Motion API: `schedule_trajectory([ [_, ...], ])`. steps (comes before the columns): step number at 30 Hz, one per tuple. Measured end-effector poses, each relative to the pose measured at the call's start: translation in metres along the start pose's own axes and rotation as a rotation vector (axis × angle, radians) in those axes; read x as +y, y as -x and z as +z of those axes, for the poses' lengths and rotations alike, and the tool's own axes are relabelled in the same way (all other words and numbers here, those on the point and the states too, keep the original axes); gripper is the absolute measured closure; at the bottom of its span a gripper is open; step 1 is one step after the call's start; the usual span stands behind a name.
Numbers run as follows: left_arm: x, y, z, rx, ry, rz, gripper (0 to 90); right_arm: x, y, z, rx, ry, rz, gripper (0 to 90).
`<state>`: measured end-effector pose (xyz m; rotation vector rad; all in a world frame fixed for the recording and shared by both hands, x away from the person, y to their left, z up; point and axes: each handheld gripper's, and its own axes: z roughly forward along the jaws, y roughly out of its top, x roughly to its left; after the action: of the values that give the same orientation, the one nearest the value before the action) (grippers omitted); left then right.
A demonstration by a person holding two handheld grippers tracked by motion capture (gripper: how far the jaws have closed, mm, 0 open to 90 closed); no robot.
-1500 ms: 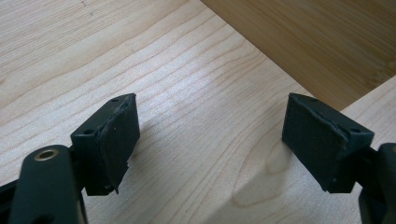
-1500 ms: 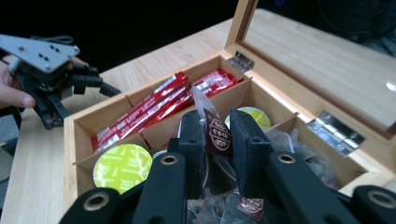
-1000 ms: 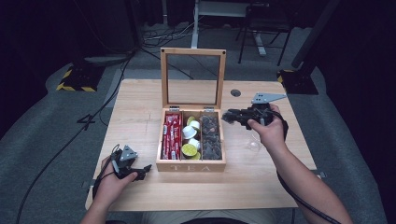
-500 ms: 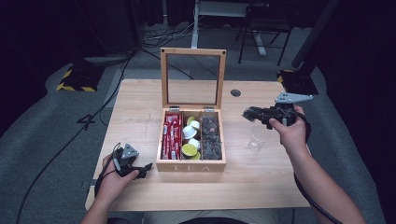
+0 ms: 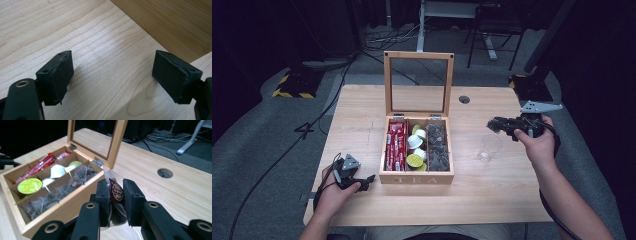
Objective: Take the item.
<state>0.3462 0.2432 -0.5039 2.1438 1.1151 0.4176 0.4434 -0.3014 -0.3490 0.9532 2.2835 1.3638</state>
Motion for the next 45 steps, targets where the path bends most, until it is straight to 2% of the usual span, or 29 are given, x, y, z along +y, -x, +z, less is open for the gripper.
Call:
schedule_trajectory([
  [12,0.000,0.000,0.000,-0.001,0.000,0.001,17.9,-0.019,0.007,-0.003,-0.057,-0.061,0.013,75.7],
  [22,0.000,0.000,0.000,-0.001,0.000,0.001,17.9,-0.034,0.011,0.008,-0.066,-0.109,0.018,75.7],
  [27,0.000,0.000,0.000,0.000,0.002,0.001,17.9,-0.038,0.011,0.012,-0.055,-0.129,0.026,75.7],
  [31,0.000,0.000,0.000,-0.001,0.001,0.000,17.9,-0.040,0.007,0.016,-0.041,-0.164,0.003,75.7],
  [42,0.000,0.000,0.000,0.000,0.003,-0.001,17.9,-0.043,0.001,0.028,-0.024,-0.245,-0.021,75.7],
  [44,0.000,0.000,0.000,-0.001,0.001,-0.001,17.9,-0.043,0.001,0.029,-0.019,-0.255,-0.020,73.5],
  [45,0.000,0.000,0.000,0.000,0.003,-0.001,17.9,-0.044,0.001,0.030,-0.015,-0.260,-0.014,68.6],
])
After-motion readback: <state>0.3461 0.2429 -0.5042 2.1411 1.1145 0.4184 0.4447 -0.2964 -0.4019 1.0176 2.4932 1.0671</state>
